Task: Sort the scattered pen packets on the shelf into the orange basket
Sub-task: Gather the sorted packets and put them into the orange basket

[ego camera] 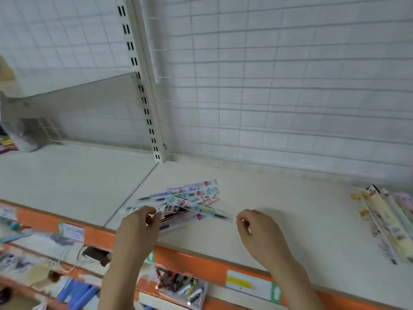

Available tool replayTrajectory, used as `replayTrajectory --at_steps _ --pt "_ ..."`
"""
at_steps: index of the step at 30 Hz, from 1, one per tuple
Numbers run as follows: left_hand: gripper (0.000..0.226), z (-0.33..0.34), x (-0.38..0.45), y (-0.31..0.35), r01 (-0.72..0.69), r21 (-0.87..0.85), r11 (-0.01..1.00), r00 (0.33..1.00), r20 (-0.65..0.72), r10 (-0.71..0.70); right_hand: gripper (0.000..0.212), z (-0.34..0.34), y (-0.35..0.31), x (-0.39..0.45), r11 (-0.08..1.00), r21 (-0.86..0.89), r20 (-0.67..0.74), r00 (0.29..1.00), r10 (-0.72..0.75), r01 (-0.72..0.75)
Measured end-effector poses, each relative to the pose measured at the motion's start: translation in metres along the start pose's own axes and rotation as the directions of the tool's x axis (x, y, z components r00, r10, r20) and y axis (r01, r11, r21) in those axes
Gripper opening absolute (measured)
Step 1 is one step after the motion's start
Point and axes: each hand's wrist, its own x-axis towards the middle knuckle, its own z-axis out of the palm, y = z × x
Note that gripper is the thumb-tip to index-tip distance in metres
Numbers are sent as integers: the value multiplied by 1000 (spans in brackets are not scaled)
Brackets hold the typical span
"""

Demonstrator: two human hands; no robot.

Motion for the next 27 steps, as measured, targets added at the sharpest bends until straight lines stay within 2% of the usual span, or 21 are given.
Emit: replayTrajectory --at_steps 7,13,17,21,23,27 --pt "18 -7 -6 -24 59 -17 998 998 -5 -59 20 14 -26 8 998 -46 89 996 -31 35" --pt "16 -7 -6 -17 66 -38 997 998 0 -66 23 21 -35 25 986 -66 -11 988 -152 151" --pt "16 -7 1 -15 57 -47 997 998 34 -56 24 28 -36 31 985 -48 -4 986 -168 168" --pt "16 -11 18 -24 44 -56 997 998 53 -41 23 38 -45 37 987 -46 -15 987 -158 157" --pt "16 -15 31 -34 26 -47 999 998 54 -24 30 44 -55 41 988 -69 -25 990 -139 137" --pt "11 -28 64 -58 -27 -33 999 998 55 29 44 59 -76 53 980 -196 19 1000 -14 18"
